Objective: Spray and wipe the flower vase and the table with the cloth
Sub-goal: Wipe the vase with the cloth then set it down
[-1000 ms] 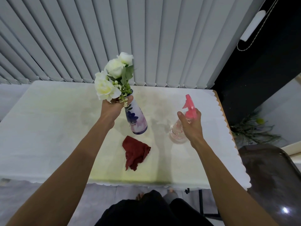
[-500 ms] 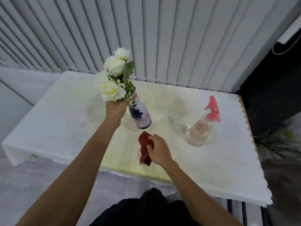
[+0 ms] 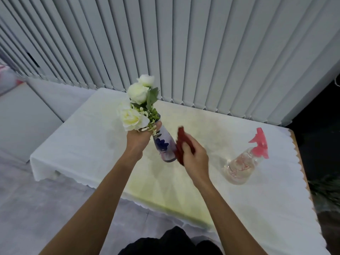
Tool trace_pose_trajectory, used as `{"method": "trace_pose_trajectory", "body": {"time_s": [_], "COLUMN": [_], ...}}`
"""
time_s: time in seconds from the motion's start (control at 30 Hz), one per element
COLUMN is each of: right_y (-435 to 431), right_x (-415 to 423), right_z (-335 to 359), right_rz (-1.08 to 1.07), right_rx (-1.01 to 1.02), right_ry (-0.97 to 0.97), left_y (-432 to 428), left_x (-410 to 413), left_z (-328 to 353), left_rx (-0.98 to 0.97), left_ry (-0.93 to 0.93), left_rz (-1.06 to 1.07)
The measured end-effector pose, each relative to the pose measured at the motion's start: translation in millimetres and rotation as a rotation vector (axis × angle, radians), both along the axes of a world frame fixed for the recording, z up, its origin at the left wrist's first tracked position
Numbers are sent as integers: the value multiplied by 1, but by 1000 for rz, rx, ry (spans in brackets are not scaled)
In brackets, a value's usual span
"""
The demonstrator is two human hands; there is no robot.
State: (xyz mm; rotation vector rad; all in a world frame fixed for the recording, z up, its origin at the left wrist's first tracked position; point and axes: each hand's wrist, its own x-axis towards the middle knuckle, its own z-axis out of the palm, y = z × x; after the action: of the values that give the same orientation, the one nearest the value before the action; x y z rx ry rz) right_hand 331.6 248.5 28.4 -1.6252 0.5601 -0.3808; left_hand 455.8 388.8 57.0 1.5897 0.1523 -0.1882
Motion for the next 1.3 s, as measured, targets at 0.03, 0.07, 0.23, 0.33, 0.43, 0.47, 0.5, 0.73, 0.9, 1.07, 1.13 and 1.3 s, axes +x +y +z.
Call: {"method": "trace_pose_trajectory", "body": {"time_s": [0.03,0.07,0.23,0.33,0.43,0.47,0.5,0.73,0.9,1.07,1.13,1.3], "right_y": [8,17,10,-20,-26,-22,-17,-30,-21,-40,-50,-62], "right_x": [11,20,16,-3,0,4,8,-3,13,5,-2,-2], "right_z": [14,24,-5,-24,-2,10,22,19,36,25,19,7], "right_rz": [36,73,30,6,-66,-65,-39,-52,-105,-95,-113,-237], "right_rx": [-83,-155,-163,46,59,18,-16,182,141,246,509,658], "right_ry": [-42,-70,99,392,236,146,64,197,21,106,267,235], "left_y": [-5,-10,-23,-22,-28,-32,-37,-45,-59,-60,-59,-67], "left_x": [-4,-7,-17,-15,-18,-20,-23,-18,-30,-27,-23,-25], "left_z": [0,0,5,9,12,13,14,33,29,39,44,45], "left_rx": [13,22,-53,-66,-83,-78,-70,-68,52,-24,-37,-60], "left_ry": [-10,-25,-38,-38,-27,-32,-42,-107,-136,-134,-135,-166], "left_rz": [-15,-25,-76,-88,-154,-178,-203,-329,-460,-524,-554,-491]}}
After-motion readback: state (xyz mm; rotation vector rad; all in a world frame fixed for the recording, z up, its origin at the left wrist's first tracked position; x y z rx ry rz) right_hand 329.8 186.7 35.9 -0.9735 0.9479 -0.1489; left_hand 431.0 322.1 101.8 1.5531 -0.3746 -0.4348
